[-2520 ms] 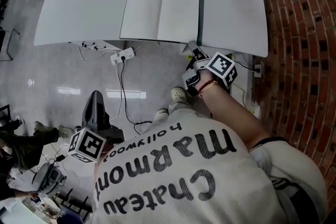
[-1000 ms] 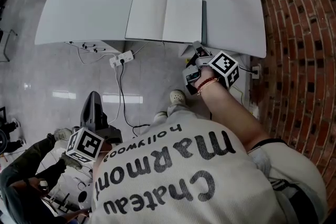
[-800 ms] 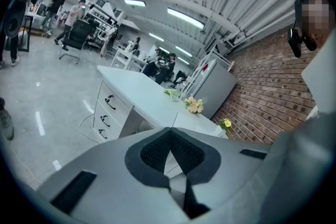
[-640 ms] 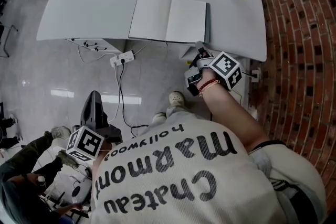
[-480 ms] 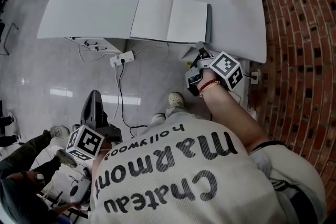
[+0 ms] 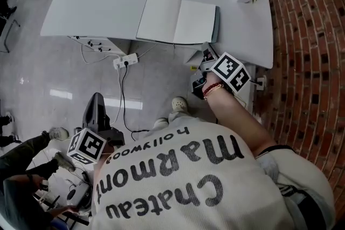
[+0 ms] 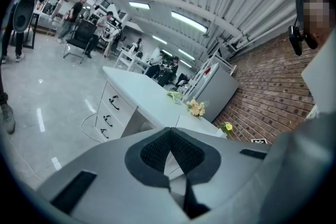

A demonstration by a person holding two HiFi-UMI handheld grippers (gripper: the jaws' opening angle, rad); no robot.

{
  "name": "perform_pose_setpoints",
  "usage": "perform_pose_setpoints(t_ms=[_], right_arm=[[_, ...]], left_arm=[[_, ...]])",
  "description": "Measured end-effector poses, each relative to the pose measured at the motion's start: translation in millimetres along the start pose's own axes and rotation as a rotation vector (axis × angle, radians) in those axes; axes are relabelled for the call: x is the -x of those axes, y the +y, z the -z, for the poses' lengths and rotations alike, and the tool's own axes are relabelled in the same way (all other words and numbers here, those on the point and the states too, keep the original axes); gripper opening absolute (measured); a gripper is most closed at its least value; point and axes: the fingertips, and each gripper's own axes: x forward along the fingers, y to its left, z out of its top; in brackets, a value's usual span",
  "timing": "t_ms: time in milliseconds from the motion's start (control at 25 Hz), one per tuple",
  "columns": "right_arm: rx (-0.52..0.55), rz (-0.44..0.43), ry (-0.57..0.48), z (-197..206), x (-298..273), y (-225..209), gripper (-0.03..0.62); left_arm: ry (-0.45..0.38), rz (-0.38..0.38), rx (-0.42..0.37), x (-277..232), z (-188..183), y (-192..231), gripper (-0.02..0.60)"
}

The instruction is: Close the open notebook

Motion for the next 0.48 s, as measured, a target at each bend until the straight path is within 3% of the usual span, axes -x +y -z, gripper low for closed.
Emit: perform_pose_setpoints(t_ms=[480], right_arm=[[0.163, -0.030, 0.002, -4.3, 1.6, 23.9, 0.002]], left_arm=[[-0.016, -0.008, 0.022, 5.6, -1.0, 3.9, 0.002]])
